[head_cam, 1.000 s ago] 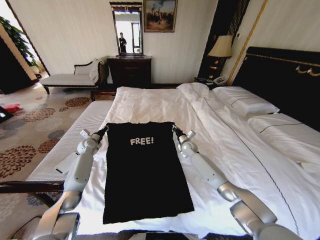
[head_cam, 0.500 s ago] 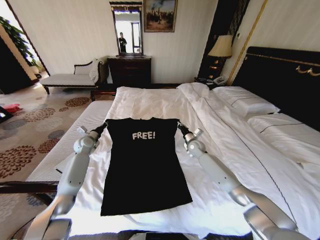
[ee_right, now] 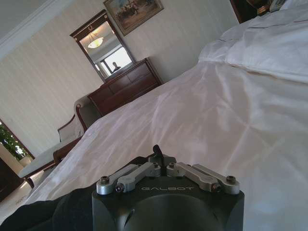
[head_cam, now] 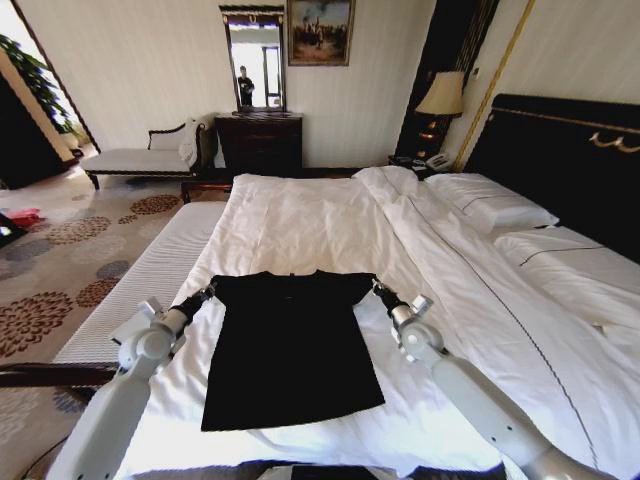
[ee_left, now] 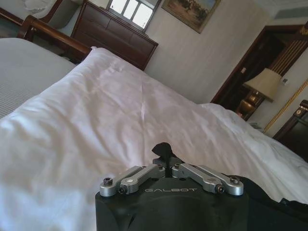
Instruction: Fold the clothes on the bed.
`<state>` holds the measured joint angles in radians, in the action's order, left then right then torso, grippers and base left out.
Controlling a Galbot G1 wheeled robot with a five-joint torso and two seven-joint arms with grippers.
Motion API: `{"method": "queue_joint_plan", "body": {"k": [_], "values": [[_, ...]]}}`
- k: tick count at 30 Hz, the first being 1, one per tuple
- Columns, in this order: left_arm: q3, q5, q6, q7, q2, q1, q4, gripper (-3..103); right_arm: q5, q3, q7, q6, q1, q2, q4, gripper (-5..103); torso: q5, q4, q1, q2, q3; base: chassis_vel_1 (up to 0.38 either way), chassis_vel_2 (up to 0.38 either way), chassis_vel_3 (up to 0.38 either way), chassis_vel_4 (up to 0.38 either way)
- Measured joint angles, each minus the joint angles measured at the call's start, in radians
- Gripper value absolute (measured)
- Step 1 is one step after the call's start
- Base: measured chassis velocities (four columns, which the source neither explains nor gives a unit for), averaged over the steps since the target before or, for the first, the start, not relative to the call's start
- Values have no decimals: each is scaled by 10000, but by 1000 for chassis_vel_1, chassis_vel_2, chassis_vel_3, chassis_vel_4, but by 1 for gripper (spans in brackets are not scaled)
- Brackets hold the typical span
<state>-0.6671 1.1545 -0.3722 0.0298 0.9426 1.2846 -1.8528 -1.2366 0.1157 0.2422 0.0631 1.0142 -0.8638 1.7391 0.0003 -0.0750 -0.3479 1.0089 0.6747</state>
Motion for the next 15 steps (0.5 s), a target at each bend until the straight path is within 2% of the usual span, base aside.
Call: {"method": "queue_joint_plan", "body": {"k": [3, 6, 13, 15], "values": [[-216, 52, 18, 0, -200, 460, -305, 1, 49, 157, 118, -18, 431, 145, 484, 1, -7, 0, 0, 0, 0, 0, 0, 0, 0], [-759, -102, 33, 47, -824, 1626, -949, 1, 124, 623, 454, -49, 1360, 323, 1461, 1, -4, -1, 0, 1, 1, 0, 0, 0, 0], [-1082, -423, -149, 104, -1531, 2267, -1294, 1, 115, 951, 724, -198, 2064, 504, 2117, 1, -7, -2, -4, 0, 2, 0, 0, 0, 0], [-1143, -494, -436, 103, -1919, 2470, -1448, 1, 137, 966, 860, -371, 2403, 549, 2275, 1, -4, -3, -4, 0, 2, 0, 0, 0, 0]]}}
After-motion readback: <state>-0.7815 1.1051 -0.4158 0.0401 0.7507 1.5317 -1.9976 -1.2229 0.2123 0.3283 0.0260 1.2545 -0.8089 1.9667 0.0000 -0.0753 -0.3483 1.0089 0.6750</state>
